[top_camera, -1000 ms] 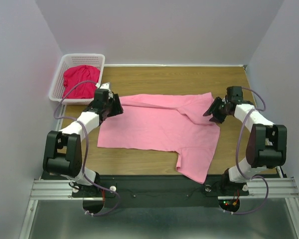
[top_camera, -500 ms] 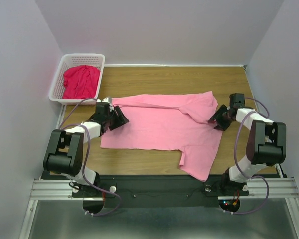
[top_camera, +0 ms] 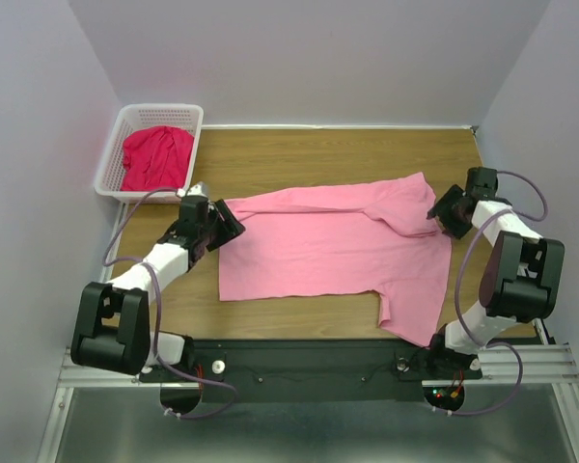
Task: Fold and stack the t-shirts
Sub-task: Fold the tshirt
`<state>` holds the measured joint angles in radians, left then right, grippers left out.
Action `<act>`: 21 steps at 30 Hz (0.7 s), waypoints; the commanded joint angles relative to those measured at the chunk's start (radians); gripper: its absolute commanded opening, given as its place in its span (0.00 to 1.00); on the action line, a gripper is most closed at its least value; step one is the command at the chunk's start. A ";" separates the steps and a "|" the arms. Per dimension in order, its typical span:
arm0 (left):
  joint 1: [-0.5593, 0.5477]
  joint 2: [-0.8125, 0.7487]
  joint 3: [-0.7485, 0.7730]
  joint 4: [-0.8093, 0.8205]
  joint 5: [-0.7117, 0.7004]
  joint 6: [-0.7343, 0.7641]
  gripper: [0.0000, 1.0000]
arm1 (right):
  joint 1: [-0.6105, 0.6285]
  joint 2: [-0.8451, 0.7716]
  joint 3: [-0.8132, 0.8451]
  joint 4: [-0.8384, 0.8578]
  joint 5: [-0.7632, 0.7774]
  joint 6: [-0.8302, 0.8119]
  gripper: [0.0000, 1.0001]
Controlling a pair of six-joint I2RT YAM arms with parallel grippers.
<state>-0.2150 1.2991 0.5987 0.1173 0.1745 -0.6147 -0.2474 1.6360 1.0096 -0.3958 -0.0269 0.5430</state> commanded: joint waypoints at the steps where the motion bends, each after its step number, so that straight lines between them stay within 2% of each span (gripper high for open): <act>1: 0.037 0.035 0.145 -0.019 -0.098 0.061 0.67 | 0.017 -0.085 0.064 0.014 -0.070 -0.090 0.66; 9: 0.063 0.273 0.420 -0.015 -0.136 0.144 0.68 | 0.056 -0.099 0.148 0.012 -0.209 -0.163 0.67; 13: 0.063 0.391 0.564 -0.096 -0.129 0.173 0.68 | 0.065 -0.108 0.147 0.011 -0.240 -0.178 0.67; 17: 0.063 0.382 0.524 -0.082 -0.125 0.144 0.68 | 0.065 -0.134 0.121 0.011 -0.249 -0.184 0.68; 21: 0.063 0.368 0.460 -0.042 -0.133 0.194 0.68 | 0.066 -0.123 0.109 0.011 -0.240 -0.184 0.68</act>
<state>-0.1532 1.7157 1.1019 0.0544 0.0605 -0.4759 -0.1818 1.5467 1.1286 -0.3965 -0.2543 0.3790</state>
